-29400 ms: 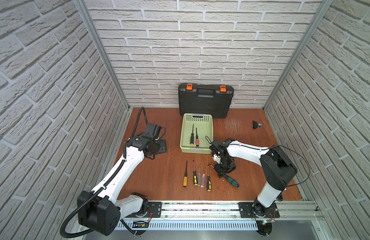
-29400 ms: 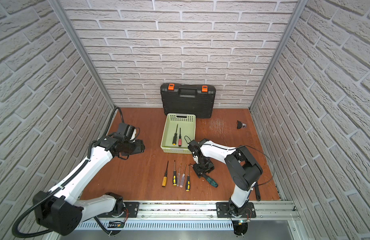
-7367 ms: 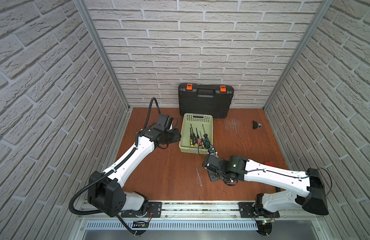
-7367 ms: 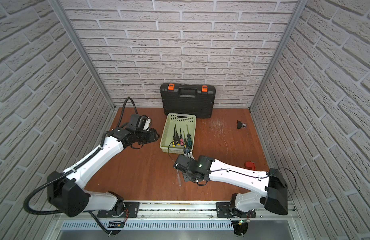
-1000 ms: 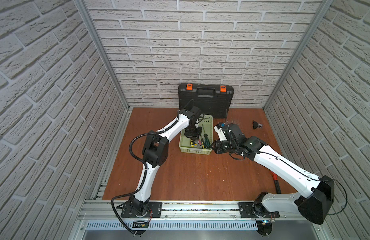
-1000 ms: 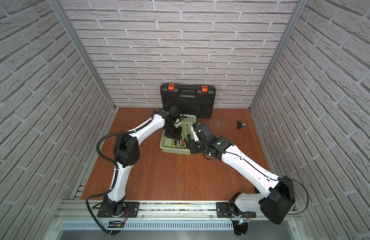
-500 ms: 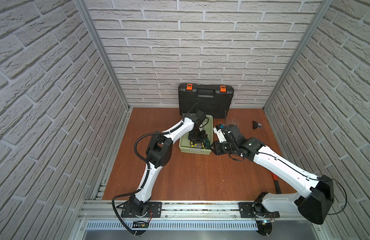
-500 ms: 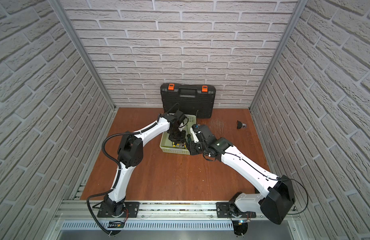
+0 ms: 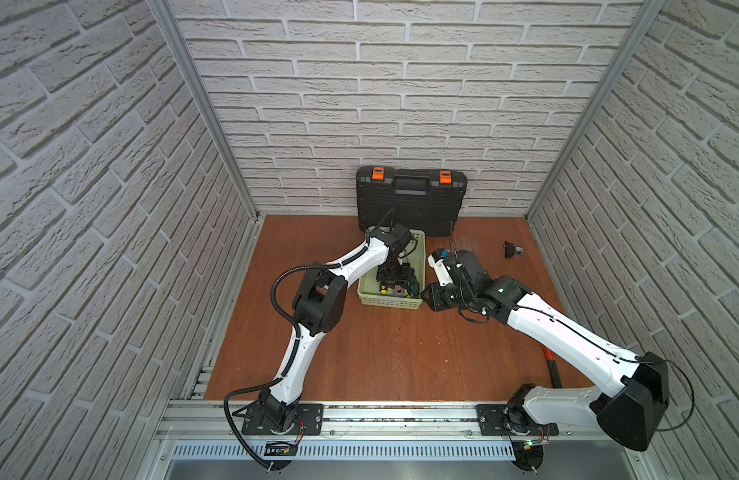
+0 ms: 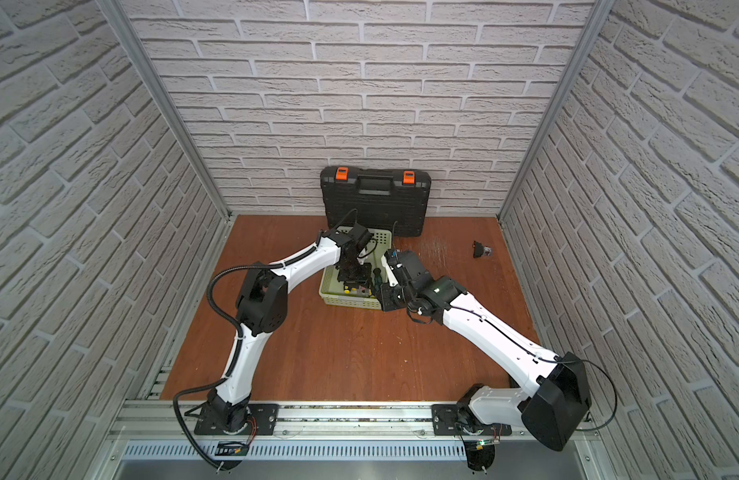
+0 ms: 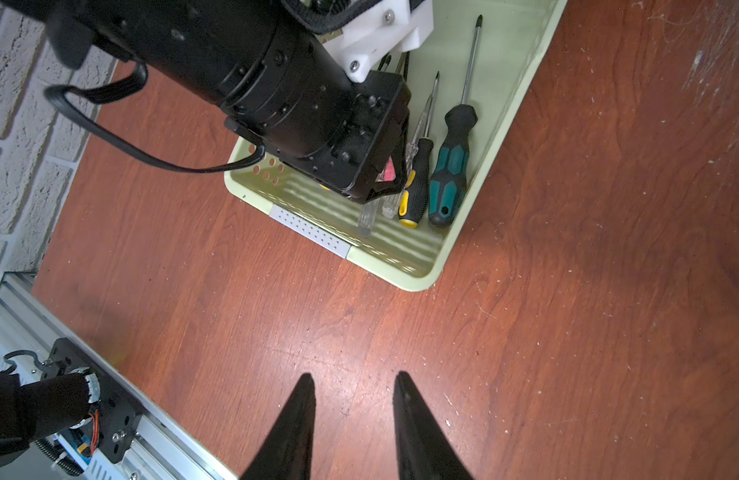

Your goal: Put the screwdriver in the bin

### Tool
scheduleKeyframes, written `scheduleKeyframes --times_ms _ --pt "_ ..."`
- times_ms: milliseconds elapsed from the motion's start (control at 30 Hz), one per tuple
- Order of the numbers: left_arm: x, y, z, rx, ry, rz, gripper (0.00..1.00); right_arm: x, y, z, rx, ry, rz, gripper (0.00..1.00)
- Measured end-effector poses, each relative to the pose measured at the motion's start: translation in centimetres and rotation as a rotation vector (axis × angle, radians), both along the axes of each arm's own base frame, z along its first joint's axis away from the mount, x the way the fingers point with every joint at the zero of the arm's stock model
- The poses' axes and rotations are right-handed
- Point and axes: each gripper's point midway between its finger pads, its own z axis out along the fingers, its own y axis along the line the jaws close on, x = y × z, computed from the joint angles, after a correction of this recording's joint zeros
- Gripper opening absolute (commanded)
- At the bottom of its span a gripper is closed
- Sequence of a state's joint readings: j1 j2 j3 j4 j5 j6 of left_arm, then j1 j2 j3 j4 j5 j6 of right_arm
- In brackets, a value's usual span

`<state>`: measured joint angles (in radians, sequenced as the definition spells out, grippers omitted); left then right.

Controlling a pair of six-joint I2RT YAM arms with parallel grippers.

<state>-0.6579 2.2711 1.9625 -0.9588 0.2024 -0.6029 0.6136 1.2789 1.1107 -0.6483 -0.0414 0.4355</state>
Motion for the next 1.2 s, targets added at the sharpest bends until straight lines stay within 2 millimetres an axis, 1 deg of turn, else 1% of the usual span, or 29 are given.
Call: scheduleKeyframes --times_ms 67,133,200,233,267,300,333,367,433,500,567,600,633,733,767,800,833,900,967,1067,1167,1200 --pt "-0.1 0.2 0.5 0.002 -0.010 0.001 0.41 0.1 -0.1 0.2 -0.009 -0.006 0.000 0.34" --pt "-0.1 0.4 1.6 -0.006 -0.030 0.003 0.44 0.2 -0.3 0.7 -0.017 -0.015 -0.004 0.34" --pt "-0.2 0.6 3.5 -0.023 -0.064 0.006 0.49 0.3 -0.4 1.3 -0.019 -0.029 -0.003 0.34" --pt "-0.3 0.8 4.8 -0.035 -0.088 0.007 0.53 0.4 -0.5 1.6 -0.022 -0.038 -0.003 0.34" --pt "-0.4 1.1 6.4 -0.047 -0.116 0.008 0.65 0.4 -0.6 2.1 -0.025 -0.050 -0.006 0.34" --pt "-0.6 1.4 7.7 -0.057 -0.140 0.010 0.75 0.5 -0.7 2.4 -0.027 -0.059 -0.008 0.36" --pt "-0.9 2.0 9.3 -0.069 -0.169 0.014 0.81 0.6 -0.8 3.0 -0.027 -0.073 -0.011 0.45" --pt "-1.3 2.7 10.9 -0.081 -0.201 0.020 0.82 0.7 -1.0 3.7 -0.032 -0.091 -0.015 0.55" --pt "-2.2 4.2 13.2 -0.106 -0.247 0.037 0.83 0.9 -1.5 4.9 -0.044 -0.132 -0.026 0.66" --pt "-3.0 6.7 14.7 -0.119 -0.285 0.073 0.83 1.1 -2.4 6.2 -0.065 -0.184 -0.048 0.74" --pt "-3.5 10.6 15.5 -0.099 -0.330 0.142 0.84 1.5 -3.7 7.4 -0.110 -0.250 -0.075 0.88" --pt "-3.5 12.3 15.6 -0.086 -0.347 0.173 0.86 1.7 -4.3 7.8 -0.135 -0.276 -0.089 0.94" --pt "-3.7 14.4 15.7 -0.069 -0.368 0.210 0.87 2.0 -5.3 8.3 -0.172 -0.311 -0.110 1.00" --pt "-3.9 20.0 15.8 -0.021 -0.445 0.302 0.87 3.2 -8.5 9.2 -0.253 -0.387 -0.192 1.00" --pt "-4.0 21.8 15.9 -0.001 -0.483 0.329 0.97 3.8 -9.9 9.1 -0.272 -0.408 -0.232 1.00" --pt "-4.1 23.1 15.9 0.014 -0.513 0.346 0.98 4.1 -11.0 8.9 -0.282 -0.423 -0.259 1.00" --pt "-4.1 24.7 15.8 0.037 -0.557 0.364 0.98 4.5 -12.4 8.3 -0.295 -0.444 -0.291 0.99" --pt "-4.2 27.1 15.0 0.084 -0.630 0.386 0.98 4.9 -14.6 6.3 -0.324 -0.477 -0.329 0.99" --pt "-4.2 29.5 13.5 0.145 -0.691 0.405 0.98 4.9 -16.3 3.4 -0.370 -0.484 -0.345 1.00" --pt "-4.1 32.4 10.6 0.221 -0.732 0.440 0.98 5.4 -18.1 -0.6 -0.425 -0.446 -0.363 0.99" --pt "-3.6 35.1 8.4 0.323 -0.760 0.466 0.98 6.3 -19.0 -3.0 -0.449 -0.446 -0.378 0.99" --pt "-3.3 35.8 7.8 0.351 -0.764 0.476 0.98 6.5 -19.1 -3.5 -0.453 -0.456 -0.380 0.99"
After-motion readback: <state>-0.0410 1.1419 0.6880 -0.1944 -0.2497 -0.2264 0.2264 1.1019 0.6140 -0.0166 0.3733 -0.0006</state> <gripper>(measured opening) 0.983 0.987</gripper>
